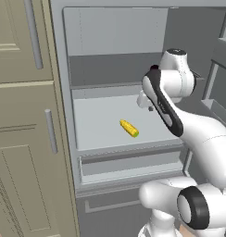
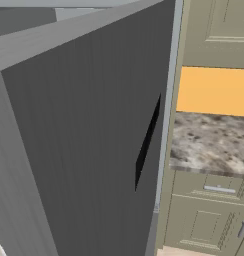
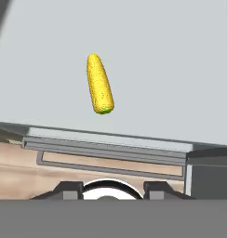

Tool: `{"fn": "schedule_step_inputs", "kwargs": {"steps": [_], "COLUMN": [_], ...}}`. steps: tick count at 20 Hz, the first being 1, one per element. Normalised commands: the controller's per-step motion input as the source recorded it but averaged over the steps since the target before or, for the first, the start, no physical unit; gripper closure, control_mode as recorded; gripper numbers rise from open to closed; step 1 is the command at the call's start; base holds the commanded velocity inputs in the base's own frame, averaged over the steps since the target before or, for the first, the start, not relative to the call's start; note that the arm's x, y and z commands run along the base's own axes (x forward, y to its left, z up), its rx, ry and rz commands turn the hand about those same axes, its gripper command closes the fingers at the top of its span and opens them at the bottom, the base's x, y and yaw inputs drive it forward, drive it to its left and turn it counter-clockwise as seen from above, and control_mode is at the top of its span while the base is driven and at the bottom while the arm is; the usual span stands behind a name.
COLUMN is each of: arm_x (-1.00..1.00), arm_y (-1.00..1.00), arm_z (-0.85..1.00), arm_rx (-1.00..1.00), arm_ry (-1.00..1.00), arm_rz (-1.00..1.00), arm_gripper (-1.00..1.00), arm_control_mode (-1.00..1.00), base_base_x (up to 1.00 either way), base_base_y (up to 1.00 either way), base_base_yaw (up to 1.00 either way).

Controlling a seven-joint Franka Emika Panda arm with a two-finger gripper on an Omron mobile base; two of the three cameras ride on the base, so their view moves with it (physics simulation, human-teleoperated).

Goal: Place the cold items (eggplant and corn) from the fridge in one tupperware on the dining counter. Place the warm items (kebab skewer and hot dog) in the stove area in another tupperware.

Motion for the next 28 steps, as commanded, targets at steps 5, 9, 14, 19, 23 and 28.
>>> {"fn": "schedule_step_inputs", "kwargs": {"steps": [5,9,14,19,23,28], "arm_x": [-0.03,-0.06,-0.02,0.06,0.39,0.67], "arm_y": [0.00,0.00,0.00,-0.09,-0.24,-0.33], "arm_z": [0.14,0.33,0.59,0.84,0.81,0.31], "arm_rx": [0.00,-0.01,0.00,0.01,0.05,0.14], "arm_ry": [-0.14,-0.28,-0.38,-0.18,-0.01,-0.01], "arm_rz": [-0.11,-0.17,-0.28,-0.29,-0.21,-0.04], "arm_gripper": [-1.00,-1.00,-1.00,-1.00,-1.00,-1.00], "arm_control_mode": [-1.00,-1.00,-1.00,-1.00,-1.00,-1.00], "base_base_x": [0.00,0.00,0.00,0.00,0.00,0.00], "base_base_y": [0.00,0.00,0.00,0.00,0.00,0.00], "base_base_yaw": [0.00,0.00,0.00,0.00,0.00,0.00]}}
